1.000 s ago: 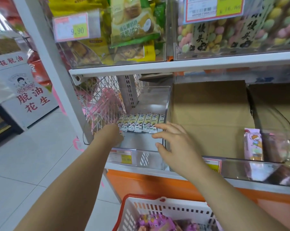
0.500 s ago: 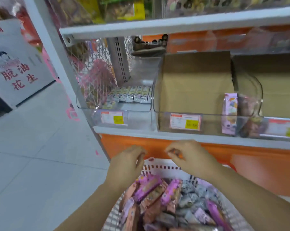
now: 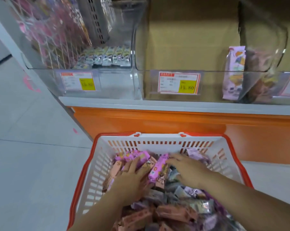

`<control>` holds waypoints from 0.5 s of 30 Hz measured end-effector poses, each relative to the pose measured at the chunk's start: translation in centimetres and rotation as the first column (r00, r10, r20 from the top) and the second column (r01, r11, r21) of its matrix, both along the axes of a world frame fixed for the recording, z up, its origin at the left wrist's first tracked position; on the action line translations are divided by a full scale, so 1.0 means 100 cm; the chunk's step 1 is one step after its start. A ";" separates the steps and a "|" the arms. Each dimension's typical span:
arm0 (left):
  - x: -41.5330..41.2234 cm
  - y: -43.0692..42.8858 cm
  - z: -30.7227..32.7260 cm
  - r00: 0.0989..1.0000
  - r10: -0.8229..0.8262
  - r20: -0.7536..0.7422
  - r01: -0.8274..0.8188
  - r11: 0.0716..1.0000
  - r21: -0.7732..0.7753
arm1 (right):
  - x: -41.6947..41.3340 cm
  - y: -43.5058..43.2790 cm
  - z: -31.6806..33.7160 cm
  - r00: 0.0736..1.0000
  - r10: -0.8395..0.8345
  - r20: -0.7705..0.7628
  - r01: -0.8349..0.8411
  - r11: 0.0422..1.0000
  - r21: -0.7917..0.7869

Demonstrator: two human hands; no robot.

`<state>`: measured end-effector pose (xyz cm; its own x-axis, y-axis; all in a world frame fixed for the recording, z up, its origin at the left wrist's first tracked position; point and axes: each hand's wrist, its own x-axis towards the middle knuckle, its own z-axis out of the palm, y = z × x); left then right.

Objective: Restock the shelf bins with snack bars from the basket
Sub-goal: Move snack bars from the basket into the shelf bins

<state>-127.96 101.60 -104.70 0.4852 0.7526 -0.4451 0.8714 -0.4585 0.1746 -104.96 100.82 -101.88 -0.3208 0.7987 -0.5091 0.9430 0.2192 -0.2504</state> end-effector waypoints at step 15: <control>0.000 0.004 0.005 0.993 -0.021 -0.118 0.014 0.998 -0.062 | -0.016 0.015 -0.004 0.995 0.094 -0.038 -0.090 0.993 0.078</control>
<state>-127.91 101.99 -104.16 0.4388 0.7144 -0.5450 0.8797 -0.4653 0.0984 -106.53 102.29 -102.27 -0.4144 0.8009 -0.4323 0.9071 0.3246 -0.2681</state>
